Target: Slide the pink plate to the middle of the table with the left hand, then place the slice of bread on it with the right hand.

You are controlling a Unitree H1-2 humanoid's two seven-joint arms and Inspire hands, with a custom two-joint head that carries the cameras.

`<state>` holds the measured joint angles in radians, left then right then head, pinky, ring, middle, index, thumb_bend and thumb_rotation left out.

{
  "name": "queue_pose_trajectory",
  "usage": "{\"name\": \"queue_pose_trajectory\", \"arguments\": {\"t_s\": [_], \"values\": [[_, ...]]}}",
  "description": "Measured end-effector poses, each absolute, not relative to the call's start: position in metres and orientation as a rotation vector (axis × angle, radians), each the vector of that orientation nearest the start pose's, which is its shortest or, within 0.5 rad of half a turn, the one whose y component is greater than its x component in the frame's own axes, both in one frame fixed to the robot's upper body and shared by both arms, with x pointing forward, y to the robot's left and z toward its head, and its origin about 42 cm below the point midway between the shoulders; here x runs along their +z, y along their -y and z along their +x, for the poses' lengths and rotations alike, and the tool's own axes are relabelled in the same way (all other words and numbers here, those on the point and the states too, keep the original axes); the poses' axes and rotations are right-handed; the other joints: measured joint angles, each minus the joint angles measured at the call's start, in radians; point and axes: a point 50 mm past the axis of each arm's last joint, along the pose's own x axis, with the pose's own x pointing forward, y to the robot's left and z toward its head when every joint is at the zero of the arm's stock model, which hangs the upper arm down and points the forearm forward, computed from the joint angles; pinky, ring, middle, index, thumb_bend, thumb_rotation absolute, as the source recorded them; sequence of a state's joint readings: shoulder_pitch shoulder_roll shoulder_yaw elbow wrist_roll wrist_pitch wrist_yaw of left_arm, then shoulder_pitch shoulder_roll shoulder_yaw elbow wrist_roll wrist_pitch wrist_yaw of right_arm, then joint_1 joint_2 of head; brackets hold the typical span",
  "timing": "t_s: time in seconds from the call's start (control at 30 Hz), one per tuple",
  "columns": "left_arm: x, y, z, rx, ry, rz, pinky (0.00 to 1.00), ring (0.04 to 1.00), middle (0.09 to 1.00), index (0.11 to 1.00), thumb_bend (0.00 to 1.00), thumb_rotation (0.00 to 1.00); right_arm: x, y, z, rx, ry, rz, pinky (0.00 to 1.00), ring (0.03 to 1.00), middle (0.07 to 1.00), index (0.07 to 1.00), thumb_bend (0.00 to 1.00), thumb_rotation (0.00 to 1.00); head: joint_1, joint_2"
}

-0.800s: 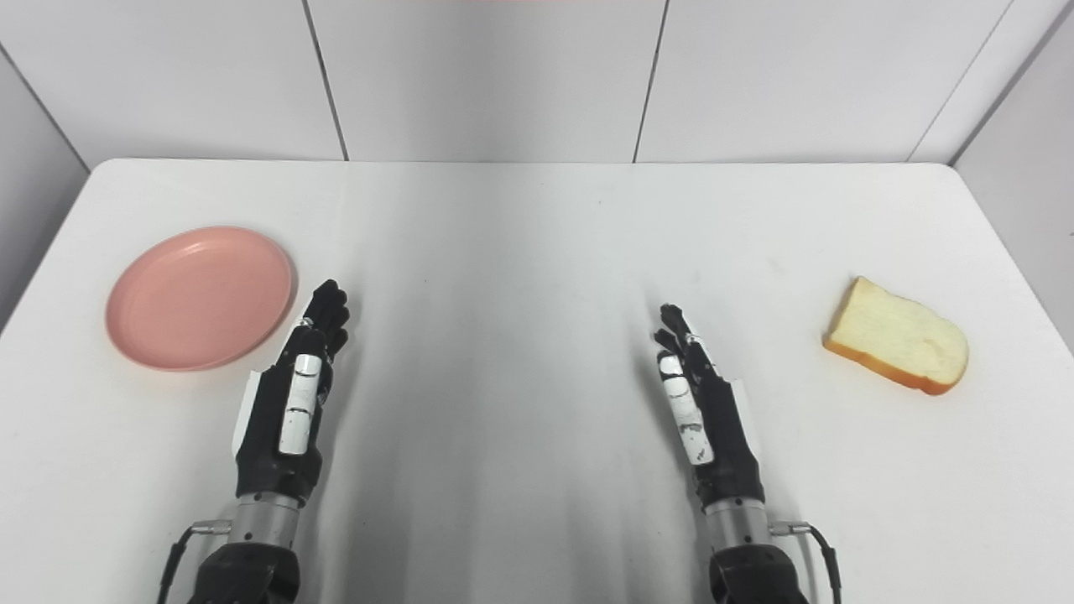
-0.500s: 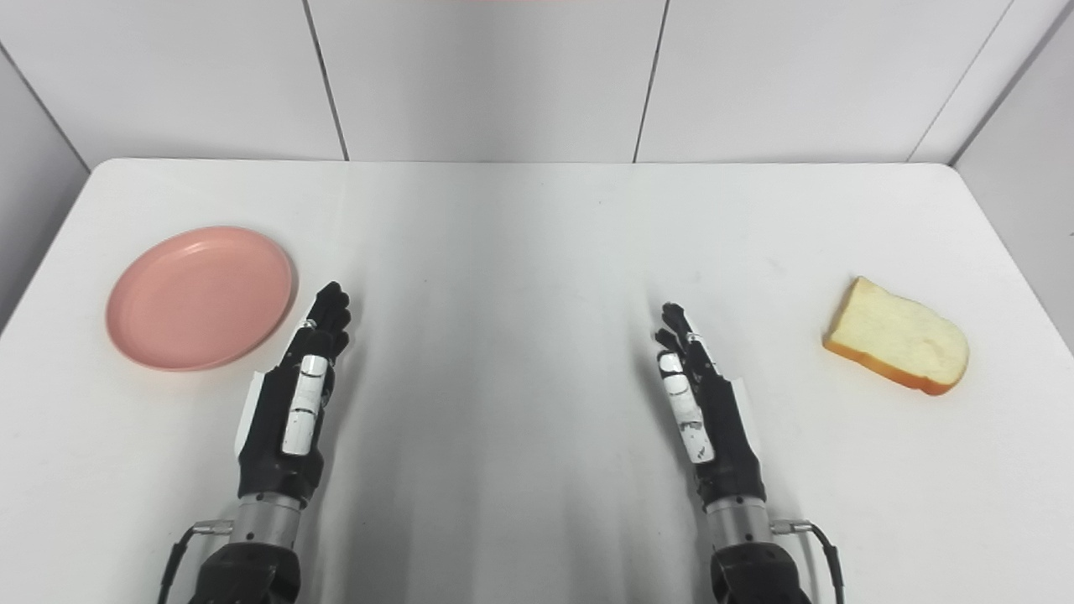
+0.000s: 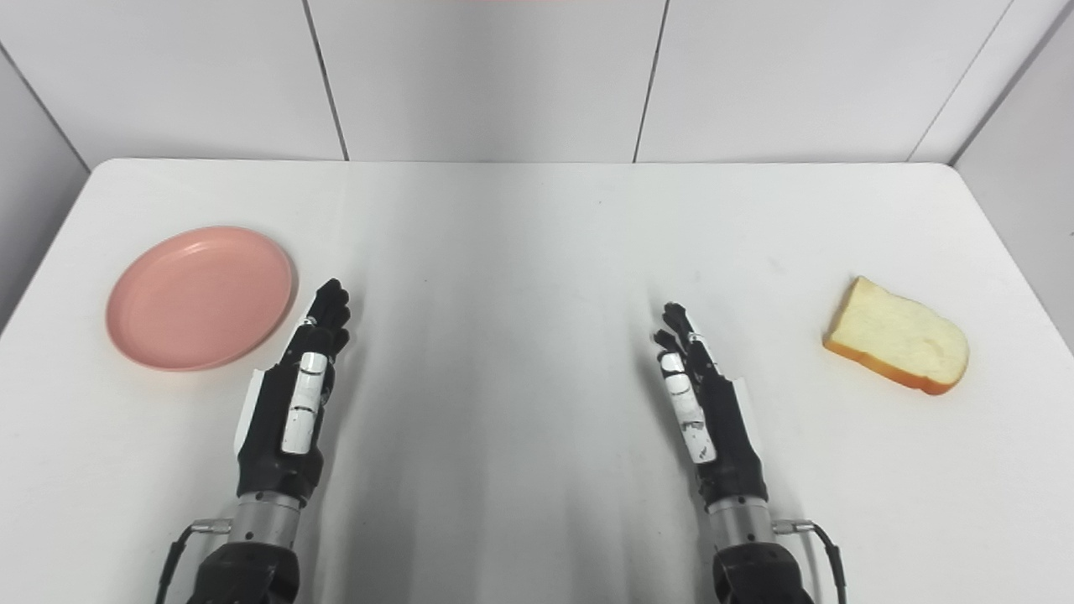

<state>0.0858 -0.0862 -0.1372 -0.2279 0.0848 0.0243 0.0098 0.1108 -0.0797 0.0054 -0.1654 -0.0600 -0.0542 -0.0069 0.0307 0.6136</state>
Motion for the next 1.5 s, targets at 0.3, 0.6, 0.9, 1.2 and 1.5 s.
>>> {"name": "queue_pose_trajectory", "arguments": {"t_s": [0.3, 0.6, 0.9, 1.2, 1.5], "values": [[0.121, -0.149, 0.251, -0.096, 0.099, -0.003, 0.97, 0.963, 0.958, 0.915, 0.50, 0.90, 0.112, 0.242, 0.247, -0.017, 0.106, -0.143, 0.89, 0.896, 0.953, 0.946, 0.78, 1.00, 0.066, -0.110], [0.112, -0.136, 0.251, -0.069, 0.161, -0.019, 0.94, 0.942, 0.948, 0.915, 0.45, 0.89, 0.103, 0.250, 0.249, -0.012, 0.119, -0.128, 0.91, 0.898, 0.949, 0.951, 0.76, 1.00, 0.127, -0.141], [0.105, -0.136, 0.251, -0.062, 0.150, -0.016, 0.92, 0.937, 0.945, 0.924, 0.47, 0.88, 0.103, 0.252, 0.251, -0.008, 0.142, -0.109, 0.93, 0.909, 0.960, 0.960, 0.75, 1.00, 0.173, -0.137], [0.106, -0.149, 0.257, 0.016, 0.120, -0.190, 0.93, 0.881, 0.851, 0.909, 0.70, 0.81, 0.102, 0.250, 0.256, -0.004, 0.141, -0.121, 0.92, 0.912, 0.954, 0.943, 0.74, 1.00, 0.170, -0.144], [0.137, -0.188, 0.284, 0.033, 0.219, -0.228, 0.70, 0.712, 0.702, 0.737, 0.82, 0.76, 0.103, 0.249, 0.262, -0.002, 0.148, -0.135, 0.87, 0.885, 0.940, 0.936, 0.73, 1.00, 0.152, -0.140]]}}
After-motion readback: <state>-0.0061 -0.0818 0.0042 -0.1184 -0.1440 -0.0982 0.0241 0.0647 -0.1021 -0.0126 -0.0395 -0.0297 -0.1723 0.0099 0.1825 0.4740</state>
